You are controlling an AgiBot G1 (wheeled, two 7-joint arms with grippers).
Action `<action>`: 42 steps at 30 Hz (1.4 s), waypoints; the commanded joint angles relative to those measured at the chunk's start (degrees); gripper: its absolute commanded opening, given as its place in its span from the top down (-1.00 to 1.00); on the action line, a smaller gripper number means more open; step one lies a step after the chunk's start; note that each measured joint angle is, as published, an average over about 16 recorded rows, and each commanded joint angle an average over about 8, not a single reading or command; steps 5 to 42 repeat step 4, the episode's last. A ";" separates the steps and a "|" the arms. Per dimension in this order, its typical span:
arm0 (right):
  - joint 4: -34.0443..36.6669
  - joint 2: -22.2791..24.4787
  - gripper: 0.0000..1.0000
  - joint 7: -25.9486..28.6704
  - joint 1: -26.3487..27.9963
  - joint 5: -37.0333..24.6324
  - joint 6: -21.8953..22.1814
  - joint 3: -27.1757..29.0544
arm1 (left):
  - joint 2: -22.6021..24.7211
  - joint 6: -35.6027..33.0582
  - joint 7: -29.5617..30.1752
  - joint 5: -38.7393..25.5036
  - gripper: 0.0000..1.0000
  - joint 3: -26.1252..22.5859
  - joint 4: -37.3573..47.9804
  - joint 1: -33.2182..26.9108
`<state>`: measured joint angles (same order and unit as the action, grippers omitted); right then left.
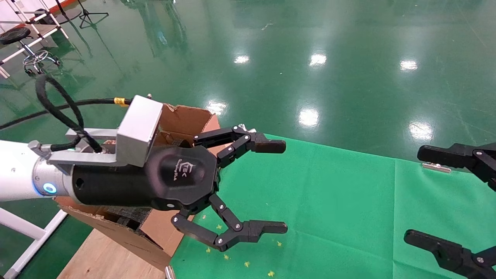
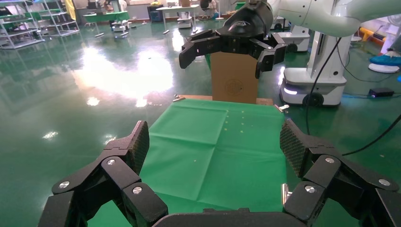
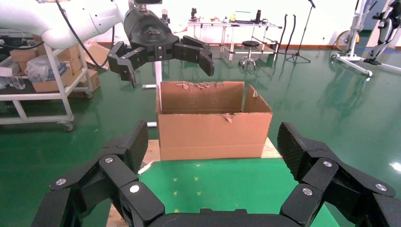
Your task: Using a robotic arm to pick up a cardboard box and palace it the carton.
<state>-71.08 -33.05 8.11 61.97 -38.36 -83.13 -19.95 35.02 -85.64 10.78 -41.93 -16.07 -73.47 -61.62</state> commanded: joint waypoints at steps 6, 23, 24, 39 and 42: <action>0.00 0.00 -1.00 0.00 0.00 0.00 0.00 0.00 | 0.00 0.00 0.00 0.00 -1.00 0.00 0.00 0.00; 0.00 0.00 -1.00 0.00 0.00 0.00 0.00 0.00 | 0.00 0.00 0.00 0.00 -1.00 0.00 0.00 0.00; 0.00 0.00 -1.00 0.00 0.00 0.00 0.00 0.00 | 0.00 0.00 0.00 0.00 -1.00 0.00 0.00 0.00; 0.00 0.00 -1.00 0.00 0.00 0.00 0.00 0.00 | 0.00 0.00 0.00 0.00 -1.00 0.00 0.00 0.00; 0.00 0.00 -1.00 0.00 0.00 0.00 0.00 0.00 | 0.00 0.00 0.00 0.00 -1.00 0.00 0.00 0.00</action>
